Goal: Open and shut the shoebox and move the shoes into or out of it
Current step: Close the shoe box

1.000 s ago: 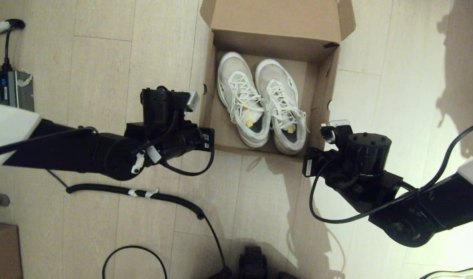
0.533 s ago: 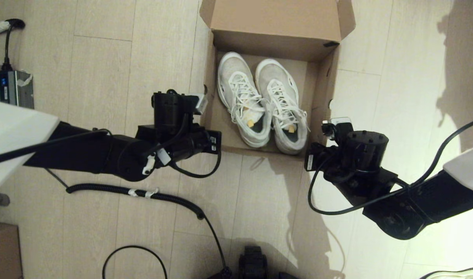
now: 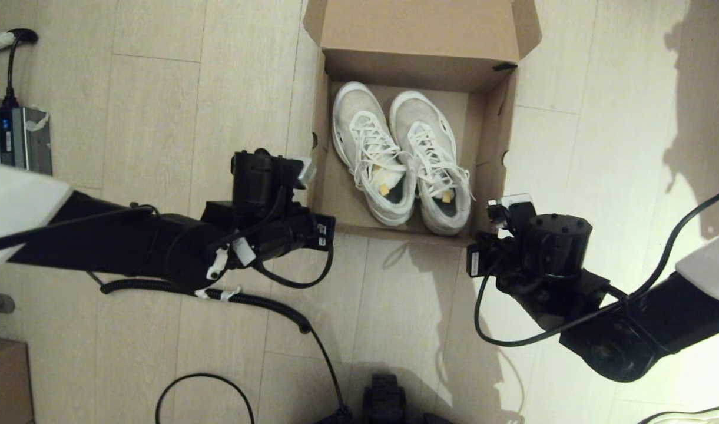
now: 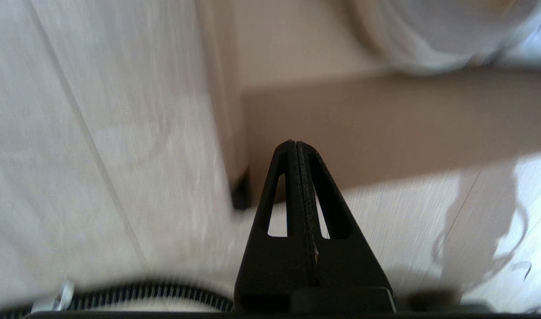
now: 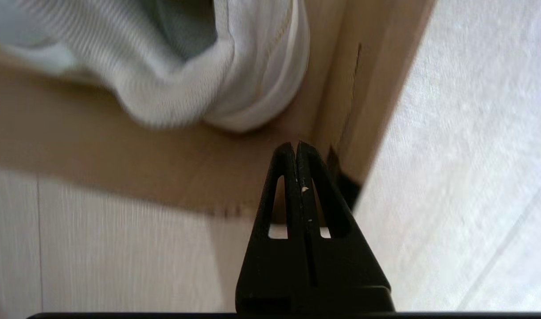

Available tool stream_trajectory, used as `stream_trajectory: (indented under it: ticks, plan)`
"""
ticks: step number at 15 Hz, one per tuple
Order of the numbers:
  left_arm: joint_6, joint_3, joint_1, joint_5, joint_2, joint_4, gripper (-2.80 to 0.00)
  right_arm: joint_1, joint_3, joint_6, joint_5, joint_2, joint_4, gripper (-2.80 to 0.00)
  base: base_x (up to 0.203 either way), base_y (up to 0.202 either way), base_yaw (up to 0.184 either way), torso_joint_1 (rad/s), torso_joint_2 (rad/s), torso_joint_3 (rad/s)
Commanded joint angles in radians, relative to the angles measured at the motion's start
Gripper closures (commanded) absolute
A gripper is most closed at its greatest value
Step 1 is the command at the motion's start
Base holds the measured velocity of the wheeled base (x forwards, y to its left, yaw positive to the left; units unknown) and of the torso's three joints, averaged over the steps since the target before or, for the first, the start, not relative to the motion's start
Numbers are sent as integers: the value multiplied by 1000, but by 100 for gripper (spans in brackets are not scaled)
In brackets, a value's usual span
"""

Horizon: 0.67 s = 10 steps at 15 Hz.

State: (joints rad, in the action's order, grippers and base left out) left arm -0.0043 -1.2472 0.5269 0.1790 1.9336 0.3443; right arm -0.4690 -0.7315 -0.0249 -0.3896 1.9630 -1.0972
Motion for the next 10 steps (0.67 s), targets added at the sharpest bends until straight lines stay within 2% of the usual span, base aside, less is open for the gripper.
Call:
stream_trajectory:
  ticks: [1, 5, 10]
  plan:
    - [-1, 34, 6, 3, -34, 3, 0, -11, 32, 1, -2, -29, -6, 0, 0, 0, 0, 0, 0, 0]
    - [-15, 276, 21, 7, -107, 16, 0, -69, 181, 10, -13, -67, -13, 0, 0, 0, 0, 0, 0, 0]
    - [-22, 417, 31, 17, -142, 83, 0, -133, 282, 16, -64, -75, -61, 0, 0, 0, 0, 0, 0, 0]
